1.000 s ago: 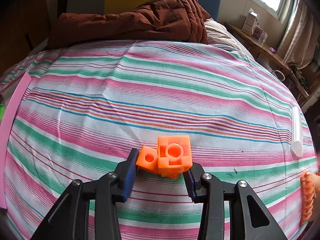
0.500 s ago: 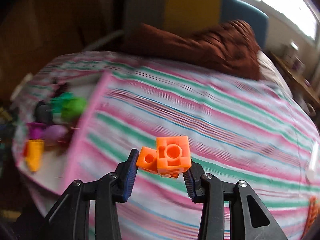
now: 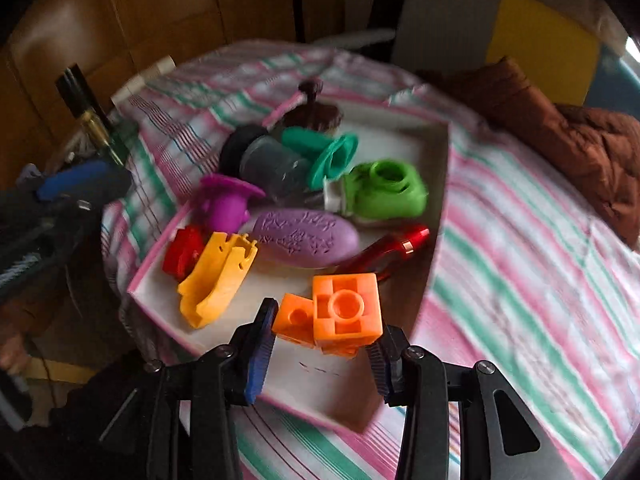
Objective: Organize rigid objects
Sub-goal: 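Carry the orange block to the tray and open the right gripper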
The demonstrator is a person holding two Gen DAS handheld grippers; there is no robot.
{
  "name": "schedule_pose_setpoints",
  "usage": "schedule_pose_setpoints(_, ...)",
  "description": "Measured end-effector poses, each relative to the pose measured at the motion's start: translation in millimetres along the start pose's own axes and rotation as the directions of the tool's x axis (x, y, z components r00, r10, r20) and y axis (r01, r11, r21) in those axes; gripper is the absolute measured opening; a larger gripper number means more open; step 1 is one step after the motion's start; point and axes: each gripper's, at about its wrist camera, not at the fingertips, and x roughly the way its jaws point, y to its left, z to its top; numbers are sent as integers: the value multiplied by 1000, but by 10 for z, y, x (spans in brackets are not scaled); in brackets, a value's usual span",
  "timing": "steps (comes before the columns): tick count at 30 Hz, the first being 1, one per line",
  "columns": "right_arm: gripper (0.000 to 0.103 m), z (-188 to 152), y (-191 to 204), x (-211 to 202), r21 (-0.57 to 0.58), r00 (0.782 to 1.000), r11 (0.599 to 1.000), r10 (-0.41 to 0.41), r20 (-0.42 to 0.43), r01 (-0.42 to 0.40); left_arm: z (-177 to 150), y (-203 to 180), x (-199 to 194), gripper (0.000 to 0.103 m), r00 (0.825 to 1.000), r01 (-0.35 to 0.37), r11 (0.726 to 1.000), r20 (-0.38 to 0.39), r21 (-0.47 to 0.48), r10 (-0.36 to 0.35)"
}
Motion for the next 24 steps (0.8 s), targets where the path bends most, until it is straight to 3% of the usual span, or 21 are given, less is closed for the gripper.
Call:
schedule_pose_setpoints(2, 44, 18, 18, 140, 10, 999, 999, -31, -20, 31, -7, 31, -4, 42, 1000, 17, 1000, 1, -5, -17)
schedule_pose_setpoints(4, 56, 34, -11, 211, 18, 998, 999, -50, -26, 51, -9, 62, 6, 42, 1000, 25, 999, -7, -25, -25)
schedule_pose_setpoints(9, 72, 6, -59, 76, 73, 998, 996, -51, 32, 49, 6, 106, -18, 50, 1000, 10, 997, -13, -72, -11)
schedule_pose_setpoints(13, 75, -4, -123, -193, 152, 989, 987, -72, 127, 52, 29, 94, -85, 50, 999, -27, 997, 26, -70, 28)
schedule_pose_setpoints(15, 81, 12, -128, -364, 204, 977, 977, -101, 186, 62, 41, 74, -125, 50, 997, -47, 997, 51, -57, 50)
schedule_pose_setpoints(18, 82, -17, -88, -549, 254, 958, 965, -129, 255, 62, 32, 54, -204, 50, 994, -59, 997, 92, -58, 64)
schedule_pose_setpoints(24, 83, -137, 41, -701, 277, 941, 958, -155, 300, 70, -6, 4, -253, 49, 995, -34, 998, 87, -48, 38)
